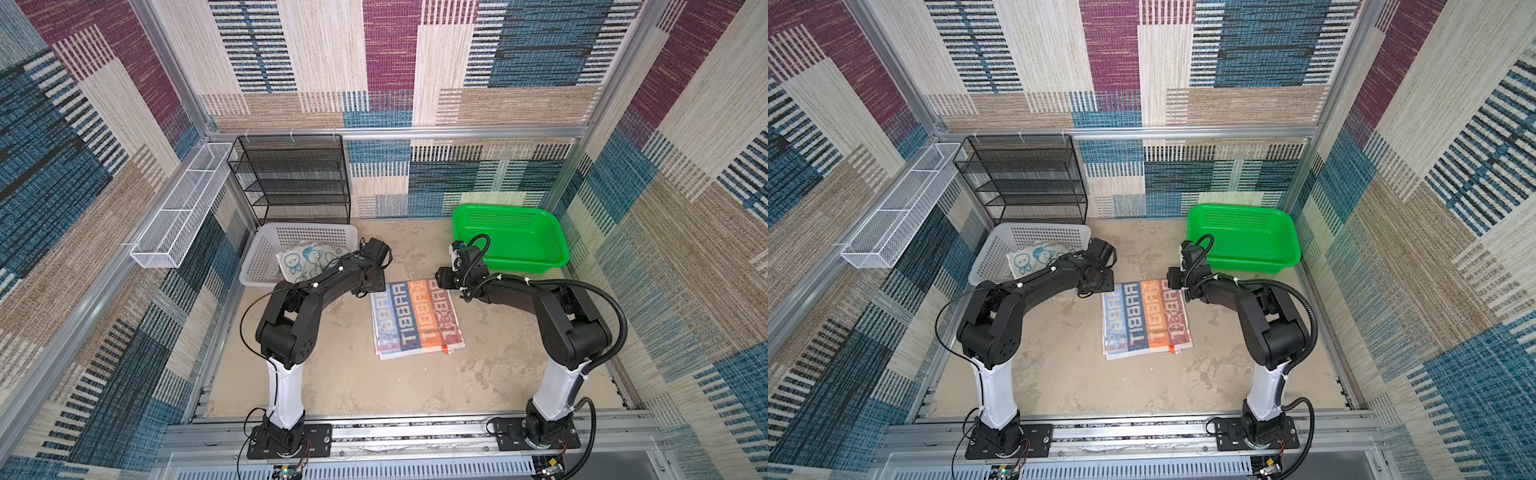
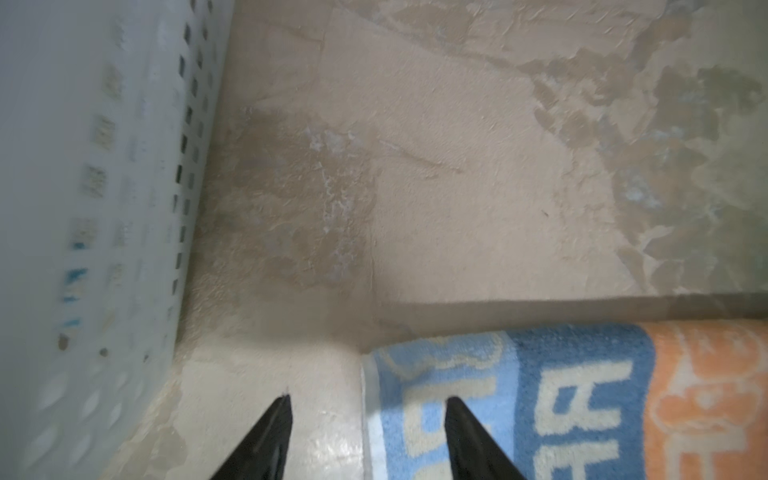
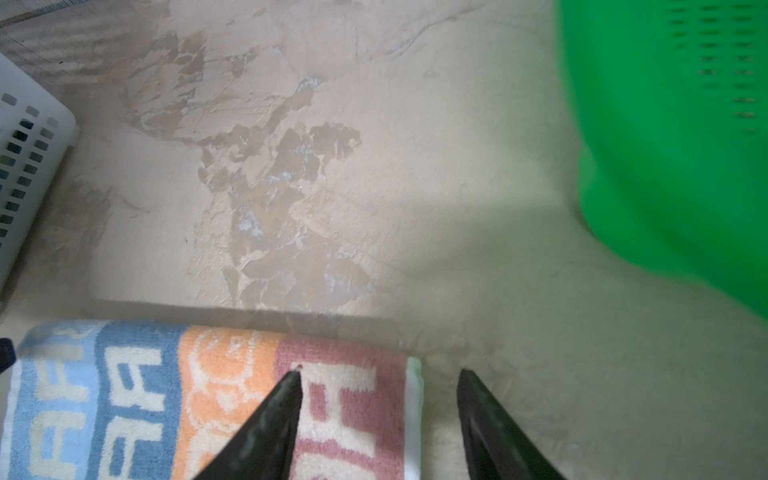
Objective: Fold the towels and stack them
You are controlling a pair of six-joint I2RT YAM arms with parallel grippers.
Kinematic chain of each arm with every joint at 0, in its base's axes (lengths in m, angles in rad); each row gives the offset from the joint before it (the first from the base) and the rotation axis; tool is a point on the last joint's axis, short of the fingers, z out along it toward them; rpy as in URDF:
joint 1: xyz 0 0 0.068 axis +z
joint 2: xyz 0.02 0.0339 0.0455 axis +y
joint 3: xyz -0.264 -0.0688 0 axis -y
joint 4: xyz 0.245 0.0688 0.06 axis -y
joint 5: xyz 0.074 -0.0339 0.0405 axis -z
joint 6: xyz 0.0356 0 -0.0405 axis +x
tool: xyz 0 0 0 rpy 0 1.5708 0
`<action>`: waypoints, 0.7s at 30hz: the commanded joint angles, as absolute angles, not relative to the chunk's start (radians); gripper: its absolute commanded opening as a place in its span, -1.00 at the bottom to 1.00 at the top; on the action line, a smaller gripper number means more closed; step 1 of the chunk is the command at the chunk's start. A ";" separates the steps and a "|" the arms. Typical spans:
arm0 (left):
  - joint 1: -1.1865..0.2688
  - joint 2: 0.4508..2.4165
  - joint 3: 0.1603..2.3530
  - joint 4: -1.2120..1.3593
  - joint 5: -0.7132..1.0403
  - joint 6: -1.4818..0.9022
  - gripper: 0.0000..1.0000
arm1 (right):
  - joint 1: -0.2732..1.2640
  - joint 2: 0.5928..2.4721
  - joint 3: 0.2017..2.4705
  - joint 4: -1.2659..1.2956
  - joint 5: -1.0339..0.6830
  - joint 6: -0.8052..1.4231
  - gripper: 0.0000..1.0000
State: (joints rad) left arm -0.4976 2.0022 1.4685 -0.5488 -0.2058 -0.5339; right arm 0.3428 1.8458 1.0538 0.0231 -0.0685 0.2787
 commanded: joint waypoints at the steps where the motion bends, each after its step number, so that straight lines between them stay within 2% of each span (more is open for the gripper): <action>1: -0.496 2.036 1.499 -0.569 -0.211 -0.520 0.17 | 0.343 1.855 1.070 0.031 -0.052 0.267 0.24; 6: -0.496 2.088 1.529 -0.569 -0.196 -0.523 -0.06 | 0.342 1.859 1.083 0.024 -0.052 0.261 0.24; 17: -0.503 2.075 1.457 -0.563 -0.170 -0.531 -0.97 | 0.343 1.896 1.137 -0.021 -0.055 0.245 0.22; 21: -0.513 2.059 1.424 -0.547 -0.161 -0.526 -1.00 | 0.344 1.916 1.159 -0.025 -0.064 0.245 0.16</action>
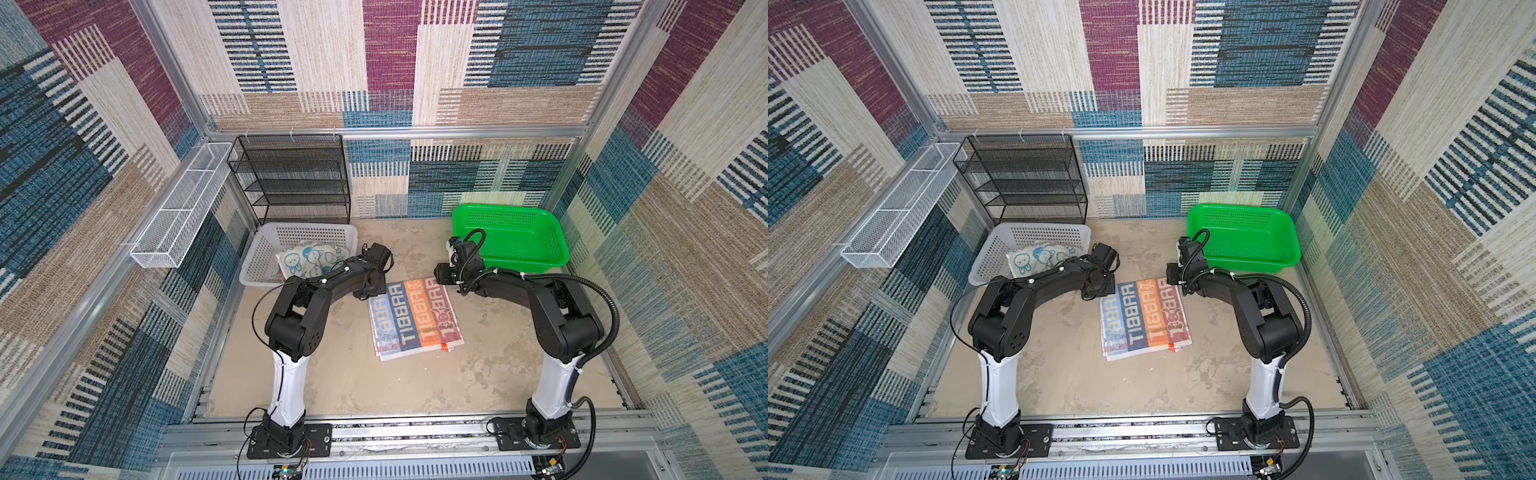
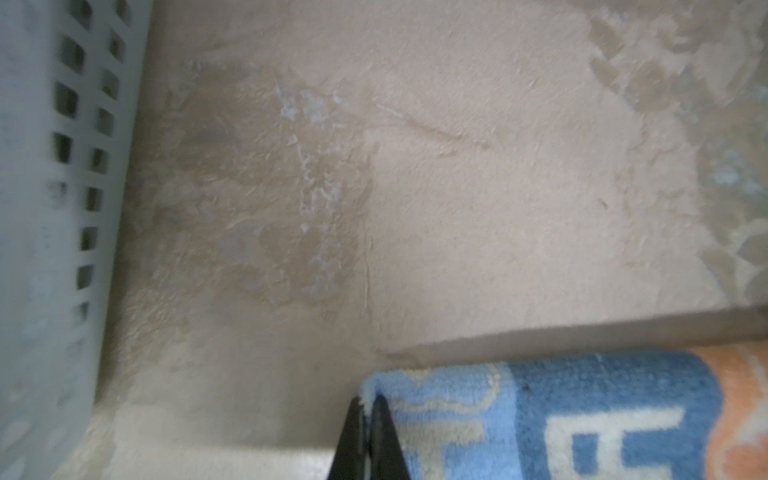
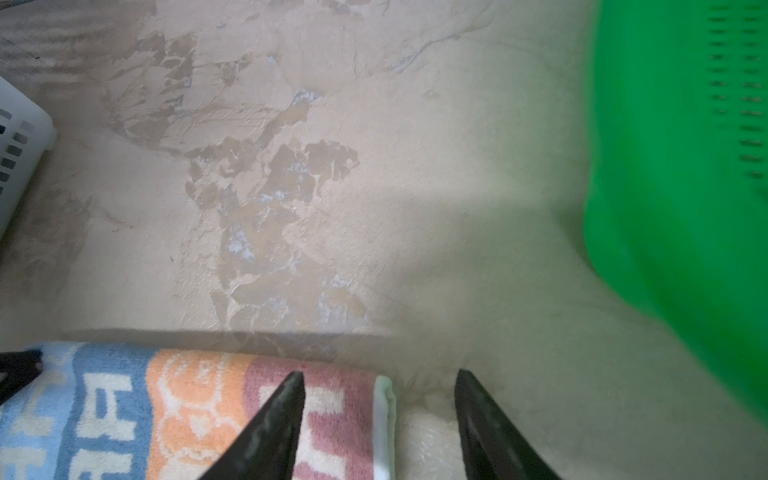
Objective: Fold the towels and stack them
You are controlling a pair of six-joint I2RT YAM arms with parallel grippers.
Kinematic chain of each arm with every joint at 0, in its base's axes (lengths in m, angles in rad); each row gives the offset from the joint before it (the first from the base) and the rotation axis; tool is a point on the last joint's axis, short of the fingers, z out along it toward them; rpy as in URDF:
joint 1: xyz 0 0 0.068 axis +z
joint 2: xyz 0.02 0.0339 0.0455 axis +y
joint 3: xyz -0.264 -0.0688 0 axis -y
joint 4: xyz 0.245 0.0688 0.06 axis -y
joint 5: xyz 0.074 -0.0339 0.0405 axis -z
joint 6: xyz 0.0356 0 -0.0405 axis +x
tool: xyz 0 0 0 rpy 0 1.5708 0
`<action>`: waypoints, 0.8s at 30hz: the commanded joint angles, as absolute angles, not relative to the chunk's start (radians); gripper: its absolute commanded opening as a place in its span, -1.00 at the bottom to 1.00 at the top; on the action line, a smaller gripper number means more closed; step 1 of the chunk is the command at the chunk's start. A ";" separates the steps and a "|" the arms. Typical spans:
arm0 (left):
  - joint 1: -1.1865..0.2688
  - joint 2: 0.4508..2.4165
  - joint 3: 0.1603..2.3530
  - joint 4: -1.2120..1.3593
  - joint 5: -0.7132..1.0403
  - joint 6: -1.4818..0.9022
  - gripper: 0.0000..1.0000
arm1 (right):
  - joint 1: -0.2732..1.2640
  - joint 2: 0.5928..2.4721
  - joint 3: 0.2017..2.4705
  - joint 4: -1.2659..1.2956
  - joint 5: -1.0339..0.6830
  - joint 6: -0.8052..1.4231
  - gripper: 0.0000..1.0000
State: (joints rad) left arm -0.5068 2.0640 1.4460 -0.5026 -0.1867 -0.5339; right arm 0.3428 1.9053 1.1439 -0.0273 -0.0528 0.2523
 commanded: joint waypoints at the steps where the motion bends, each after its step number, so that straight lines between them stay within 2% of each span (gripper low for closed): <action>1: -0.515 2.056 1.418 -0.545 -0.157 -0.523 -1.00 | 0.344 1.921 1.166 -0.025 -0.068 0.245 0.14; 7: -0.546 2.038 1.383 -0.532 -0.138 -0.509 -1.00 | 0.345 1.966 1.200 -0.040 -0.081 0.248 -0.07; 14: -0.565 2.014 1.342 -0.518 -0.134 -0.517 -1.00 | 0.348 1.965 1.166 -0.041 -0.071 0.255 -0.16; 21: -0.565 2.002 1.326 -0.516 -0.143 -0.503 -1.00 | 0.350 1.941 1.129 -0.048 -0.008 0.262 -0.14; 24: -0.565 2.001 1.324 -0.517 -0.146 -0.495 -1.00 | 0.348 1.950 1.134 -0.044 -0.026 0.254 -0.24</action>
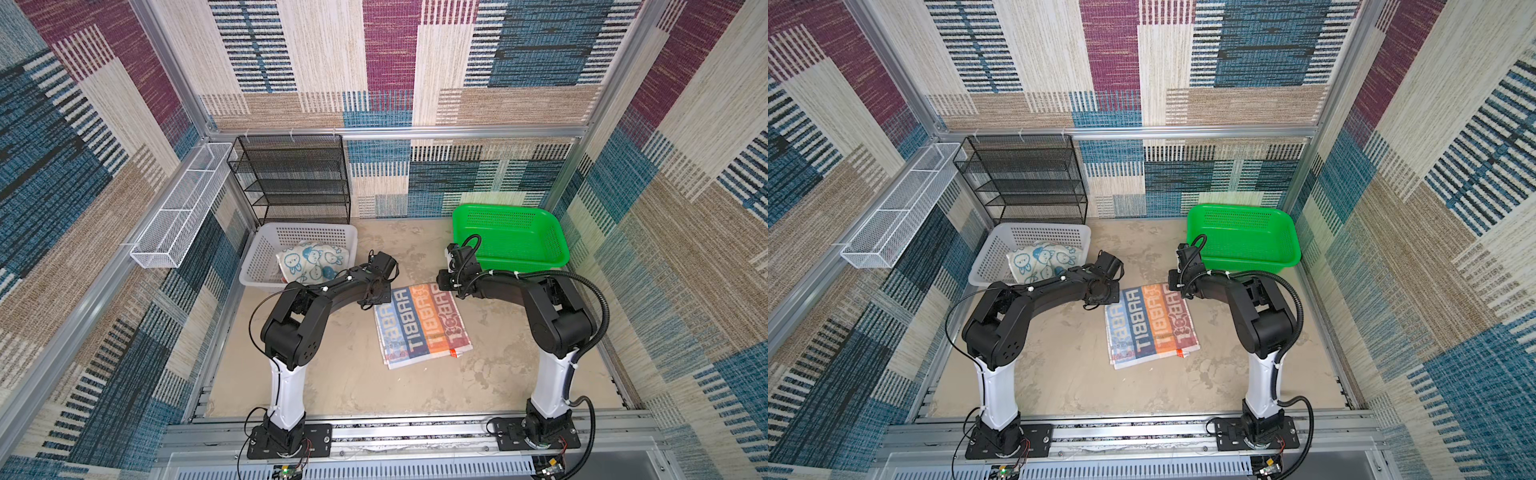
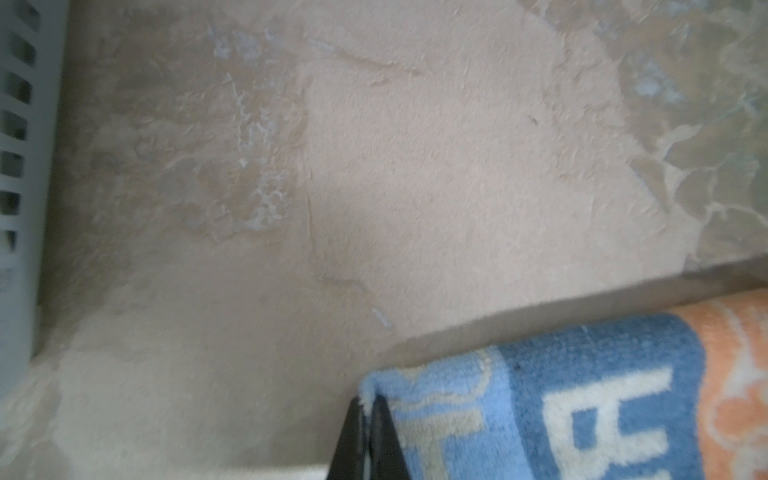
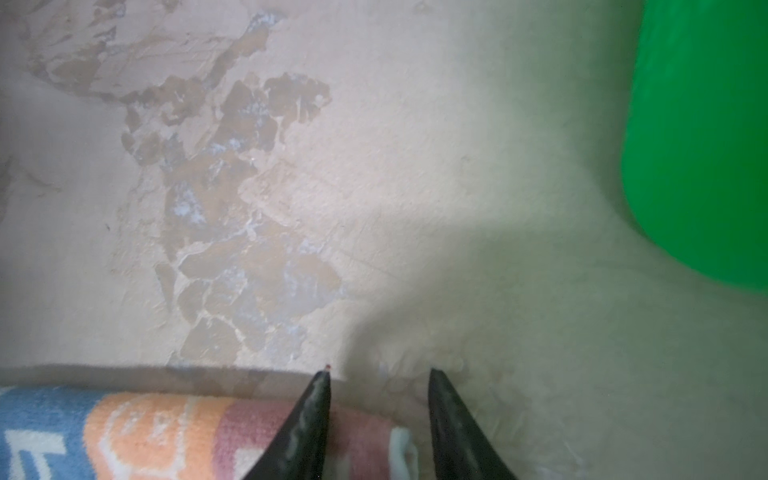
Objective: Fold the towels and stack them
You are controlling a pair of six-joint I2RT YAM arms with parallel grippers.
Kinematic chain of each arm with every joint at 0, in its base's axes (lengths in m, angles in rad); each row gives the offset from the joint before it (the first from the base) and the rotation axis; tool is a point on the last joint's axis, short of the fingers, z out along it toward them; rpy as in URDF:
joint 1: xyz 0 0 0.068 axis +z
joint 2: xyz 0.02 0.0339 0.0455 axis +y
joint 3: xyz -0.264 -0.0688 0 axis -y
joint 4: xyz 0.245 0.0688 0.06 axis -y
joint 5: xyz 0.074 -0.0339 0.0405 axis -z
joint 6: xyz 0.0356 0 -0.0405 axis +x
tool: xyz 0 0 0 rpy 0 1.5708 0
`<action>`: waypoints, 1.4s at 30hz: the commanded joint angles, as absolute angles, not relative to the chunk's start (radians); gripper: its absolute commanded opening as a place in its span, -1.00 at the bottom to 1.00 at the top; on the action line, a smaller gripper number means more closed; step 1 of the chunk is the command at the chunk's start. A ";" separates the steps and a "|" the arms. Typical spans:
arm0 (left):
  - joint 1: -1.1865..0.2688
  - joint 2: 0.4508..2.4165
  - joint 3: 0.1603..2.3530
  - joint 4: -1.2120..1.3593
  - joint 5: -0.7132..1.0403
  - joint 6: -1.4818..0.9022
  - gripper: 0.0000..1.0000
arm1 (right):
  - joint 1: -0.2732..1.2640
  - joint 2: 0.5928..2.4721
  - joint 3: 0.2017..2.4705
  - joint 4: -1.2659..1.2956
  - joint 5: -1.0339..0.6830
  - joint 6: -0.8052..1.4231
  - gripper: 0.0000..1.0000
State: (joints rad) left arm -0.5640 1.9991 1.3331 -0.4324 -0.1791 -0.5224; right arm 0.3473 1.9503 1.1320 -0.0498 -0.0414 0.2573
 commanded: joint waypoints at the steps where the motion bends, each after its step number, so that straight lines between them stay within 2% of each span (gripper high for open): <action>1: -0.565 2.000 1.327 -0.515 -0.147 -0.490 -1.00 | 0.348 1.956 1.135 -0.039 -0.034 0.254 -0.26; 7: -0.565 1.999 1.327 -0.507 -0.155 -0.458 -1.00 | 0.348 1.990 1.161 -0.032 -0.098 0.236 -0.53; 11: -0.565 1.994 1.333 -0.505 -0.169 -0.434 -1.00 | 0.348 1.998 1.167 -0.033 -0.113 0.229 -0.96; 12: -0.565 1.992 1.336 -0.505 -0.173 -0.428 -1.00 | 0.348 1.995 1.167 -0.035 -0.115 0.230 -1.00; 23: -0.563 1.911 1.397 -0.501 -0.270 -0.337 -1.00 | 0.349 1.844 1.104 0.092 -0.139 0.236 -1.00; 33: -0.545 1.816 1.392 -0.423 -0.370 -0.240 -1.00 | 0.345 1.848 1.168 0.114 -0.151 0.201 -1.00; 42: -0.557 1.630 1.156 -0.282 -0.147 -0.212 -1.00 | 0.343 1.710 1.017 0.104 -0.194 0.194 -1.00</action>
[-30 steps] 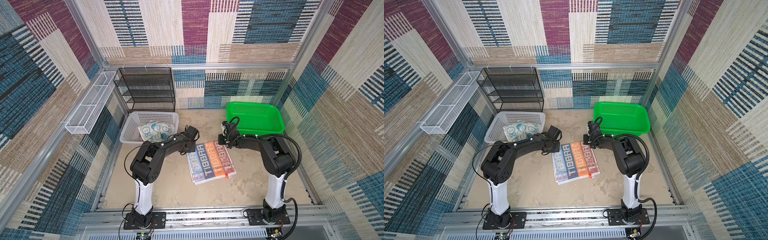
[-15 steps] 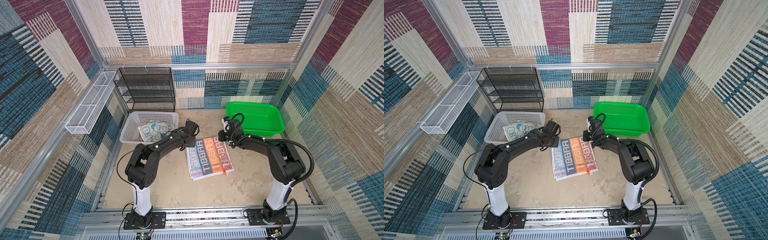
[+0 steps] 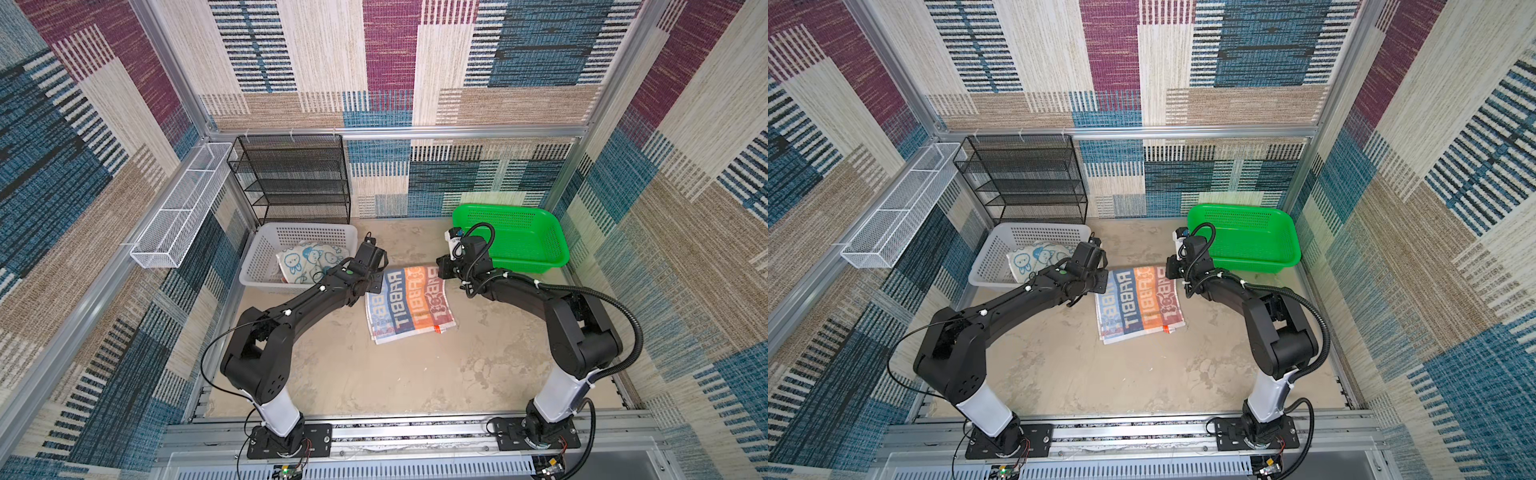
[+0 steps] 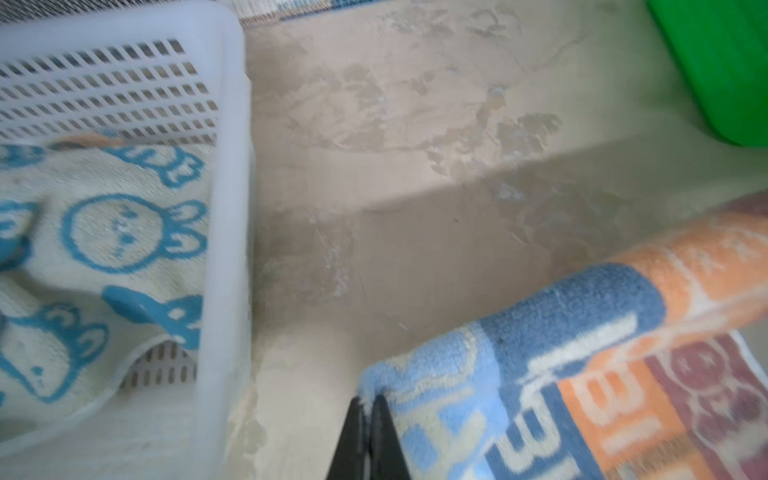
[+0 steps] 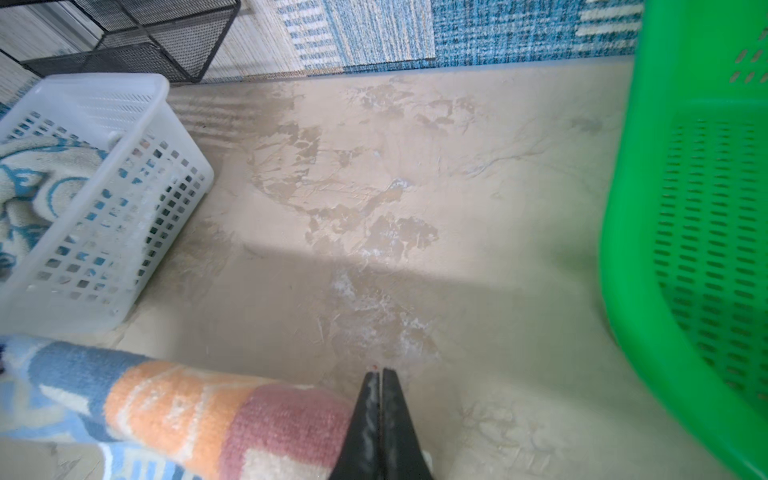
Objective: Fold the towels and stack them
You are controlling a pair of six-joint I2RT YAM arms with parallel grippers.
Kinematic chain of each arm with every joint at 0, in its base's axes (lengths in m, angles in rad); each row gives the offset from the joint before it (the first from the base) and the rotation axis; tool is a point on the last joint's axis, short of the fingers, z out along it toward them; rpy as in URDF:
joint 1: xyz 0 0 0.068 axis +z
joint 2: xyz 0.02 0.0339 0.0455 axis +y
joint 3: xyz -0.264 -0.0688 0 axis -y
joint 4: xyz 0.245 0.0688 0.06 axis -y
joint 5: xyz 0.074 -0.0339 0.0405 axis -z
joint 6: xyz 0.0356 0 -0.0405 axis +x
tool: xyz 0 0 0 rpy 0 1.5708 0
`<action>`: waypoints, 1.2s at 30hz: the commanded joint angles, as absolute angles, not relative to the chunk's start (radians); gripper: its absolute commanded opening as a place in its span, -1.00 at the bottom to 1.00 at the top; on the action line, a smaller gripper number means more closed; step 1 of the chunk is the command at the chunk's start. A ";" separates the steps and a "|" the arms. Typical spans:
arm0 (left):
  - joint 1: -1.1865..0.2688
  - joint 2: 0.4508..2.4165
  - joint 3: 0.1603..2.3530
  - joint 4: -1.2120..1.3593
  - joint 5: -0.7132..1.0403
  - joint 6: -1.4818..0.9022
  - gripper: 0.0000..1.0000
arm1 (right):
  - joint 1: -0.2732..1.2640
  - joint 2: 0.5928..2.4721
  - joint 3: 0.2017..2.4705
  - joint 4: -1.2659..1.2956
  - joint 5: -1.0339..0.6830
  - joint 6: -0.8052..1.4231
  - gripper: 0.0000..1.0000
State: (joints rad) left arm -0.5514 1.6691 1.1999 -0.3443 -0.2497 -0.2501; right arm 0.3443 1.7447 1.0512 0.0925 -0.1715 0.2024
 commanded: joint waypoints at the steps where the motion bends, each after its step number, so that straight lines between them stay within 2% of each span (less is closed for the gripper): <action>1: -0.565 1.619 1.135 -0.281 -0.135 -0.213 -1.00 | 0.343 1.696 0.995 0.097 -0.196 0.197 -1.00; 14: -0.671 1.491 0.963 -0.294 -0.110 -0.326 -1.00 | 0.344 1.480 0.716 0.074 -0.249 0.290 -1.00; 23: -0.709 1.528 0.882 -0.264 -0.163 -0.412 -0.97 | 0.344 1.483 0.598 0.105 -0.309 0.344 -0.97; 26: -0.726 1.534 0.864 -0.255 -0.181 -0.423 -0.51 | 0.344 1.477 0.578 0.104 -0.304 0.357 -0.83; 30: -0.751 1.506 0.849 -0.256 -0.199 -0.419 -0.15 | 0.344 1.427 0.573 0.069 -0.283 0.364 -0.52; 33: -0.761 1.450 0.837 -0.259 -0.209 -0.418 0.02 | 0.344 1.379 0.588 0.021 -0.255 0.359 -0.25; 36: -0.762 1.402 0.847 -0.275 -0.211 -0.421 0.05 | 0.342 1.349 0.606 -0.004 -0.249 0.353 -0.04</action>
